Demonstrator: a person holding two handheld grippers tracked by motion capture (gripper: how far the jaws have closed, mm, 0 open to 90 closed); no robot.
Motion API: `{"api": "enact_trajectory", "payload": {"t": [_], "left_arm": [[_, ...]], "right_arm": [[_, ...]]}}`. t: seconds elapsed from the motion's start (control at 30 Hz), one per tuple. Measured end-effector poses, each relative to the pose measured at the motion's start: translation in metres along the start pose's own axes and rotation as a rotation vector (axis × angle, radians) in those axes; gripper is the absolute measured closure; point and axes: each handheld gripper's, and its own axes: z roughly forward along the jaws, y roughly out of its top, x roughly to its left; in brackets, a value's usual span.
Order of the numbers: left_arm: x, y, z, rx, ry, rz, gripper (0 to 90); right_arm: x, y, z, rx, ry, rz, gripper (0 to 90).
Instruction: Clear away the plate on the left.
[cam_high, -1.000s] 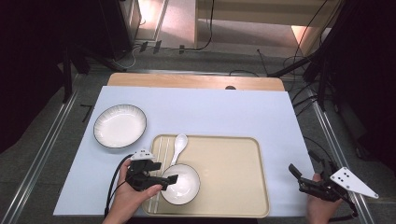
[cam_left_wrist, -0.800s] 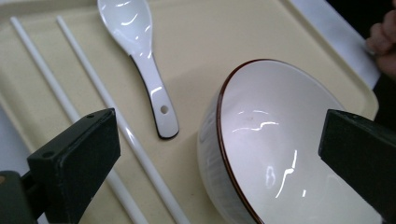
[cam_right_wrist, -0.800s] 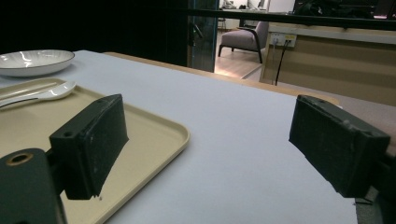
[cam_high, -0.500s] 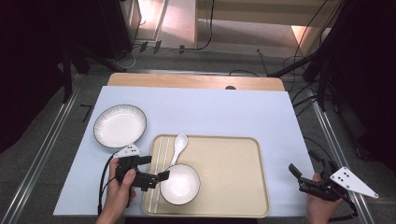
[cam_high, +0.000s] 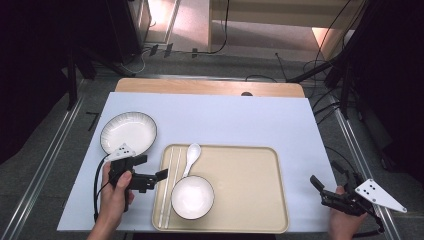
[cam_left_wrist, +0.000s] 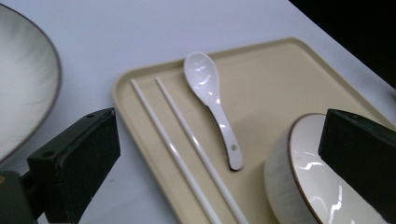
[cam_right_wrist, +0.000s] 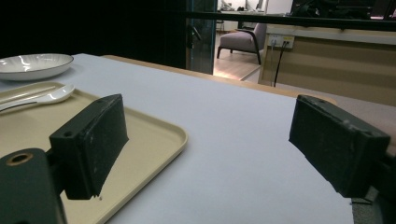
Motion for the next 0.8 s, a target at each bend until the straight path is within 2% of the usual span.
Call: {"api": "enact_trajectory", "payload": {"t": [0.03, 0.1, 0.3, 0.33, 0.53, 0.67, 0.8], "left_arm": [[0.003, 0.002, -0.001, -0.001, -0.01, -0.001, 0.0], [0.006, 0.005, -0.001, -0.003, 0.0, 0.014, 0.0], [0.021, 0.012, -0.003, -0.012, 0.091, 0.039, 0.0], [0.027, 0.012, -0.004, -0.019, 0.115, 0.035, 0.0], [0.051, 0.015, -0.009, -0.021, 0.166, -0.013, 0.0], [0.065, 0.018, -0.016, -0.022, 0.165, -0.026, 0.0], [0.081, 0.022, -0.023, -0.035, 0.2, -0.036, 0.0]], "right_arm": [[0.0, 0.0, 0.0, -0.005, -0.004, 0.0, 11.9], [0.0, 0.0, 0.0, -0.002, -0.002, 0.005, 11.9], [0.001, 0.0, 0.0, -0.001, -0.001, -0.001, 11.9], [0.001, 0.0, 0.0, 0.0, 0.0, -0.003, 11.9], [0.001, 0.0, 0.0, -0.001, 0.0, -0.008, 11.8], [0.002, 0.0, 0.0, 0.002, 0.003, -0.005, 11.9], [0.002, 0.0, 0.001, 0.002, 0.002, -0.01, 11.9]]}}
